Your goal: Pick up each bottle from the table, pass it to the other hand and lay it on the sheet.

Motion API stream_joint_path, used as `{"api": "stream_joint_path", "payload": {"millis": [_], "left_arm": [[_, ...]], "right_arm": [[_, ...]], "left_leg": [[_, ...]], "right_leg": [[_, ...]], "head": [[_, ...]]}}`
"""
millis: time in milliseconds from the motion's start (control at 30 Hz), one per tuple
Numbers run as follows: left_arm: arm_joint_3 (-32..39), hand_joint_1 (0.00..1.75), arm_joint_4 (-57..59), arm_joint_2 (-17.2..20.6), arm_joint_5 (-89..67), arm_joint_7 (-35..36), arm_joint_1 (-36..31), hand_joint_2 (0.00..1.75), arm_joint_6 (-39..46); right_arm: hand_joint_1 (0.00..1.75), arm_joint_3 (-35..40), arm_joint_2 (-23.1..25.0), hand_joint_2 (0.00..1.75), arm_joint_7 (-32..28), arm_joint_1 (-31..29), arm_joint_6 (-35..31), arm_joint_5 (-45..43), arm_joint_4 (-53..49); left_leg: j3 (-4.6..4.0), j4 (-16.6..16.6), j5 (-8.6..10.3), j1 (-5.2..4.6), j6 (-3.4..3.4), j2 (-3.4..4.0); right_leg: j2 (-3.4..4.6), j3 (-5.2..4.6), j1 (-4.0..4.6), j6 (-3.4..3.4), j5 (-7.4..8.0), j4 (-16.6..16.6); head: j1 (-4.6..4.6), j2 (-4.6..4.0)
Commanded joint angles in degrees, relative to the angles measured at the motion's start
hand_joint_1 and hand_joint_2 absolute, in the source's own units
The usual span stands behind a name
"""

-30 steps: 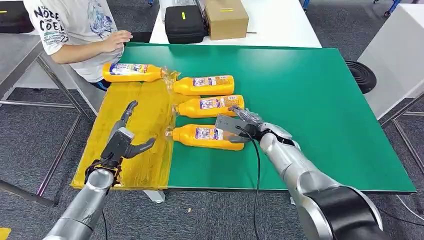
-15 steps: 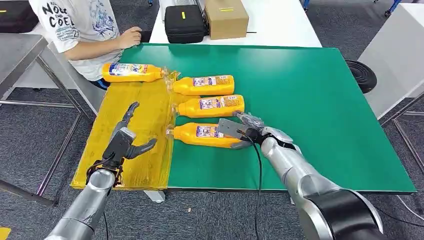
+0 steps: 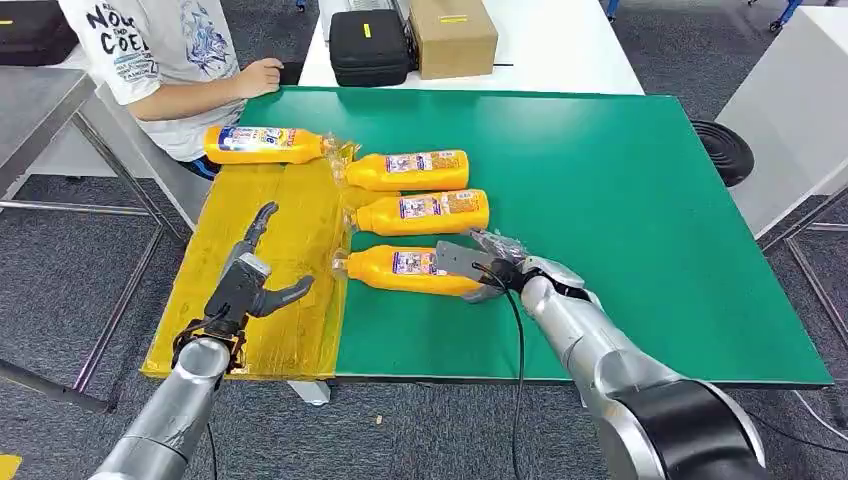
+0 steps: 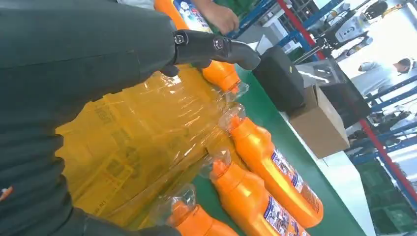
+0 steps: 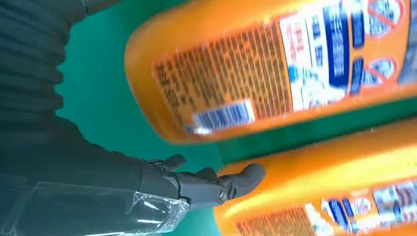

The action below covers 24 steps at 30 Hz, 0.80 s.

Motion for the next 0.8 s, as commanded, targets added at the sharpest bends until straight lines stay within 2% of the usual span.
{"api": "stream_joint_path", "payload": {"millis": [33,667,700,733,800], "left_arm": [[0.36,0.0,6.29,-0.55,0.96,0.12,-3.4,1.75,-0.83],[0.48,0.0,8.46,-1.82,1.58,-0.58,-3.78,1.75,-0.78],[0.65,0.0,8.4,-1.76,1.62,-0.63,-3.65,1.75,-0.7],[0.82,0.0,8.34,-1.67,1.65,-0.65,-3.45,1.75,-0.62],[0.87,0.0,8.34,-1.61,1.65,-0.66,-3.35,1.75,-0.61]], "right_arm": [[0.0,2.27,1.41,1.75,2.21,-2.38,2.06,0.8,4.55],[0.0,2.88,1.62,1.75,4.05,-2.85,2.29,1.56,4.82],[0.02,2.97,1.67,1.75,4.17,-2.89,2.53,1.66,4.92],[0.1,3.09,1.79,1.75,4.3,-2.89,2.84,1.75,5.06],[0.1,3.09,1.84,1.75,4.33,-2.87,2.83,1.76,5.05]], "left_leg": [[0.2,0.0,-0.08,0.01,-0.01,0.01],[0.14,0.0,-0.06,0.01,-0.01,-0.01],[0.25,0.02,-0.13,0.0,-0.01,-0.02],[0.14,0.0,-0.06,0.0,0.0,-0.01],[0.18,0.01,-0.08,-0.01,0.0,0.01]], "right_leg": [[-0.06,0.2,0.04,-0.12,-0.09,0.01],[-0.07,0.16,0.03,-0.09,-0.08,0.0],[-0.09,0.27,0.04,-0.14,-0.14,0.03],[-0.06,0.15,0.03,-0.09,-0.07,0.0],[-0.05,0.18,0.02,-0.1,-0.09,0.01]], "head": [[0.02,0.0],[0.0,0.0],[0.0,0.0],[0.0,0.0],[0.0,0.0]]}}
